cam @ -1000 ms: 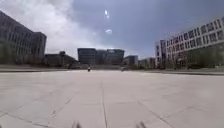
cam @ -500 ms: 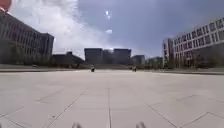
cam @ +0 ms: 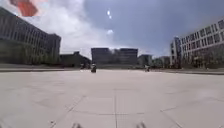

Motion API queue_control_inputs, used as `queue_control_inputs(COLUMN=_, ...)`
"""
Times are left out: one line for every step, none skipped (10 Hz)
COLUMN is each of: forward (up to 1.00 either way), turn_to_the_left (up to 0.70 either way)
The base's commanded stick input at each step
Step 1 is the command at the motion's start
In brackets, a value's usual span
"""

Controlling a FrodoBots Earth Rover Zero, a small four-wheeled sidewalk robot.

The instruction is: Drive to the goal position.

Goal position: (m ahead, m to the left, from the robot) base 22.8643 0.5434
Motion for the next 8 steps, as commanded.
queue_control_inputs(forward=0.45, turn_to_the_left=0.3)
queue_control_inputs(forward=0.45, turn_to_the_left=0.3)
queue_control_inputs(forward=0.45, turn_to_the_left=0.3)
queue_control_inputs(forward=0.45, turn_to_the_left=0.3)
queue_control_inputs(forward=0.45, turn_to_the_left=0.3)
queue_control_inputs(forward=0.45, turn_to_the_left=0.3)
queue_control_inputs(forward=0.45, turn_to_the_left=0.27)
queue_control_inputs(forward=0.45, turn_to_the_left=0.18)
